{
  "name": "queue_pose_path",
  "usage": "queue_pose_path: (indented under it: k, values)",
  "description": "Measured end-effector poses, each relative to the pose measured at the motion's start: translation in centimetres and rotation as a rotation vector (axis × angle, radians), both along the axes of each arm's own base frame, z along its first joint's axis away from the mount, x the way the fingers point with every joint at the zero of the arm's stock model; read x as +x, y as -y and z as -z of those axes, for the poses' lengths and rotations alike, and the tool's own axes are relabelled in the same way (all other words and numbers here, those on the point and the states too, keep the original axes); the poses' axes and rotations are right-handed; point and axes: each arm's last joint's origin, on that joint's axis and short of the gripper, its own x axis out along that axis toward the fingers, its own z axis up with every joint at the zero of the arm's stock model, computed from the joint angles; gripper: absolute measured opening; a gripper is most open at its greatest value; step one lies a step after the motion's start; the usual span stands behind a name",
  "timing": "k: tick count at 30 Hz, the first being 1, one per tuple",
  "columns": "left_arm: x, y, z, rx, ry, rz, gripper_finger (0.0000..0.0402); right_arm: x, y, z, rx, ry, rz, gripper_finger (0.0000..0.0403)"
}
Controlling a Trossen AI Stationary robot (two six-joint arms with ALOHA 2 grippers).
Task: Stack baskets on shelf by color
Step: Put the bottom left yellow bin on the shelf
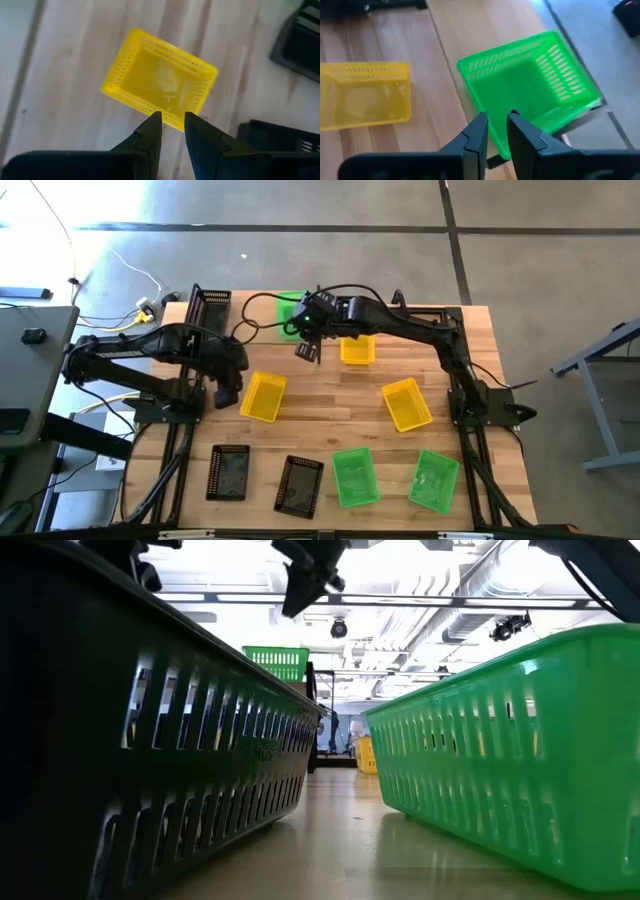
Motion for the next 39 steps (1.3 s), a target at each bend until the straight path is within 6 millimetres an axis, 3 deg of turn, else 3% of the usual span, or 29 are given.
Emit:
queue_pose_path:
  k: [8,16,22,31,39]
  values:
    - [0.3,1.2,-0.1,-0.125,0.028,0.054,0.009,-2.1,-1.9,-3.6,-0.088,0.073,0.033,0.0057]
    - [1.4,2.3,0.2,-0.05,0.041,0.206,0.0146,-5.0,-3.0,-7.1,-0.126,0.155,0.049,0.0057]
    - [2.8,3.0,1.1,-0.024,0.005,0.314,0.0148,-7.6,-3.2,-9.8,-0.133,0.224,0.056,0.0057]
    - [5.8,3.7,5.2,-0.033,-0.094,0.356,0.0132,-11.4,-3.6,-12.9,-0.137,0.31,0.056,0.0057]
    - [8.3,3.9,8.5,-0.055,-0.233,0.35,0.0131,-12.6,-3.8,-13.8,-0.14,0.331,0.055,0.0057]
